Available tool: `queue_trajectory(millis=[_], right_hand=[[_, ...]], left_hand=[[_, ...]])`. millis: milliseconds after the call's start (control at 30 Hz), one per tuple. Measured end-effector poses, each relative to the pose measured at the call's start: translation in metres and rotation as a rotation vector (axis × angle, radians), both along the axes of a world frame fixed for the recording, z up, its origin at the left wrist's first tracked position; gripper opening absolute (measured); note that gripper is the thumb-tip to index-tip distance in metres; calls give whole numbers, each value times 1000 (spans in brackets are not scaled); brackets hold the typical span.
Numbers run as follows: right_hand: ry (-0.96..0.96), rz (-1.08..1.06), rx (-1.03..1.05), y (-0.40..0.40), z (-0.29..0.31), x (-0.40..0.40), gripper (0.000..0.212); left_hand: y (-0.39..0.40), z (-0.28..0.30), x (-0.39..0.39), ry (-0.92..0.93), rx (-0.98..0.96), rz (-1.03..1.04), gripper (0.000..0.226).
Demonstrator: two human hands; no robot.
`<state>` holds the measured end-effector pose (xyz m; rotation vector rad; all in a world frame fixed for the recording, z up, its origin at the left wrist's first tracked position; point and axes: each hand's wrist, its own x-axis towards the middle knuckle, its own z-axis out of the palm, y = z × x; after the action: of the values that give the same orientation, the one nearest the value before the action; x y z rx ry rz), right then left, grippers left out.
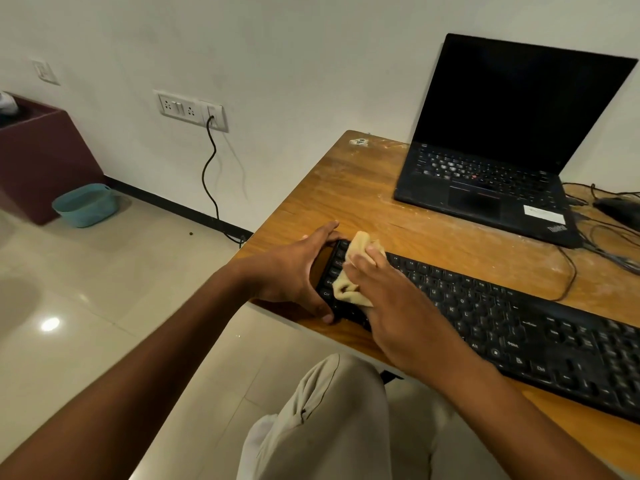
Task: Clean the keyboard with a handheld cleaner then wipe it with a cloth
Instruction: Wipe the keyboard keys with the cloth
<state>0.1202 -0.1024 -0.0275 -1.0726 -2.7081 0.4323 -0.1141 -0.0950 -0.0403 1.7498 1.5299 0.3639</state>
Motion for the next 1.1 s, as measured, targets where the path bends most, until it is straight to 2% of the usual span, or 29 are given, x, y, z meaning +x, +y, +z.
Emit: queue_trajectory(millis=[100, 167, 233, 300, 400, 533, 633, 733, 867, 967, 1100], right_hand=[[-59, -151, -1, 18, 3, 16, 57], [-19, -209, 32, 28, 7, 1, 54], [31, -202, 9, 23, 11, -23, 52], [36, -120, -26, 7, 9, -36, 59], [14, 7, -8, -14, 0, -15, 61], [-18, -109, 8, -4, -3, 22, 63], [52, -186, 60, 8, 0, -6, 63], [62, -89, 31, -1, -5, -39, 65], [23, 16, 34, -23, -11, -7, 59], [-6, -71, 36, -18, -6, 22, 62], [70, -185, 37, -1, 1, -7, 61]], left_hand=[[1, 1, 1, -17, -17, 10, 151], [0, 1, 2, -8, -29, 15, 152], [-1, 3, 2, 11, -25, 11, 152], [-1, 3, 1, 32, -8, -1, 152], [0, 2, 0, 36, -4, -17, 151], [2, 0, 0, -23, -25, -17, 151], [2, 1, 0, -10, -32, -15, 150], [1, 1, 0, 44, 5, -25, 152], [2, -2, -2, 26, 9, -37, 150], [4, -3, -1, 0, -11, -31, 150], [3, -2, -1, -10, -33, -15, 150]])
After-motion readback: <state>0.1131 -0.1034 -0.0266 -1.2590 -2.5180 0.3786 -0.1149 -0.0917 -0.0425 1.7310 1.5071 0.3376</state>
